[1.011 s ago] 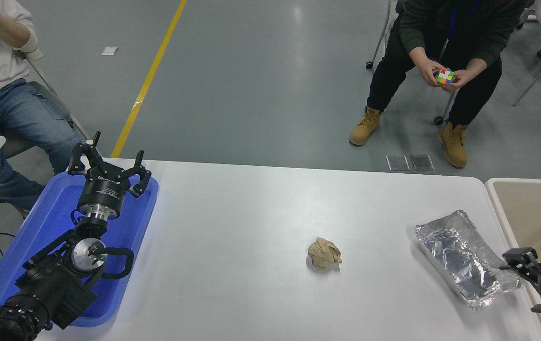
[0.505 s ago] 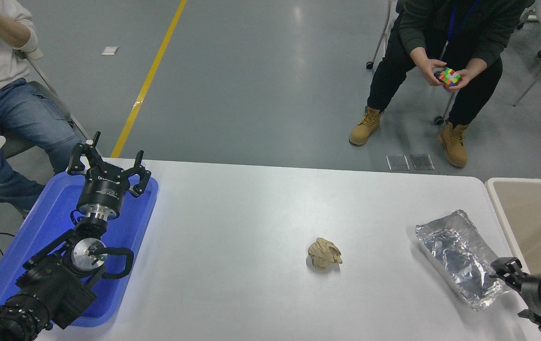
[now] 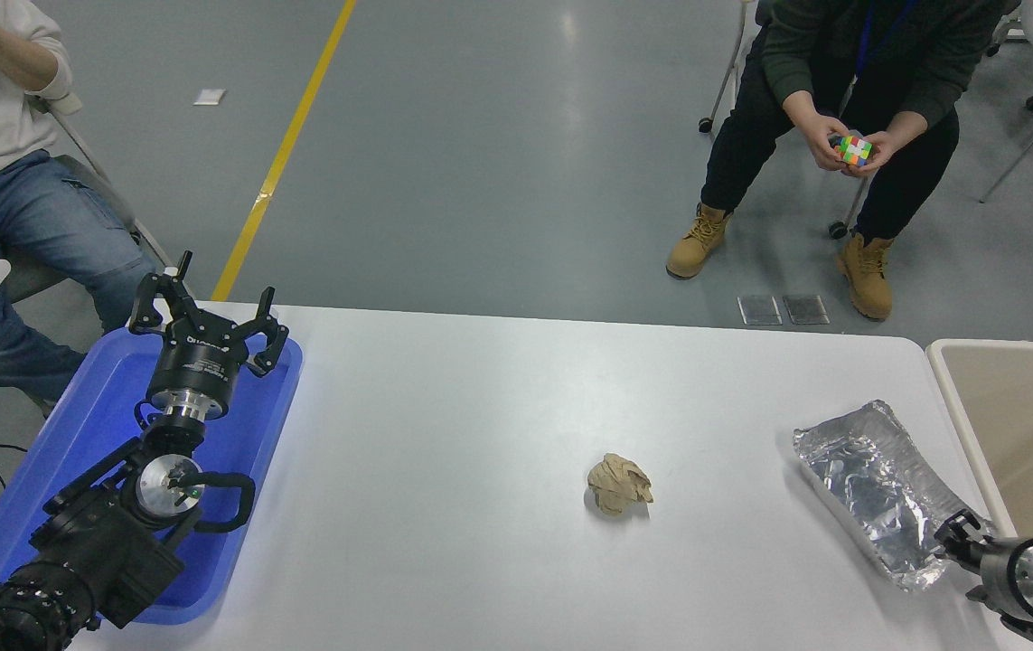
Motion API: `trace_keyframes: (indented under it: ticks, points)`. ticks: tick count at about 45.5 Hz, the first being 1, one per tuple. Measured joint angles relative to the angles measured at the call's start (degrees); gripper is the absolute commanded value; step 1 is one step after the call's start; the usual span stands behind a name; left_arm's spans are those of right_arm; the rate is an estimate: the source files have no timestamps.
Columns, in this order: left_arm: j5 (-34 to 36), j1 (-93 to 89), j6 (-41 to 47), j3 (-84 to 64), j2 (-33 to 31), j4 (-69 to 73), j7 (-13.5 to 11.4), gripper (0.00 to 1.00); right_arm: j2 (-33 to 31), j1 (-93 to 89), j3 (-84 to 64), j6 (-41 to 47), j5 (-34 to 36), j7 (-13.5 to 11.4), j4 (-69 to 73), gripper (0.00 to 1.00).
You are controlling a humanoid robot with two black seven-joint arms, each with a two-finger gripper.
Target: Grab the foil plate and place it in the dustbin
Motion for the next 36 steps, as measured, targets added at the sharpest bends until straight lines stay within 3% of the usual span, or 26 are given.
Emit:
trace_keyframes:
  ticks: [13,36]
  points:
    - [0.0,0.0,0.0,0.0,0.0,0.0,0.0,1.0,0.53,-0.43,0.08,-0.84,-0.71,0.01,-0.05,0.0]
    - [-0.02,0.0,0.0,0.0,0.0,-0.03,0.0,1.0,-1.27,2.94,-1.34,-0.55,-1.02,-0.06,1.11,0.0]
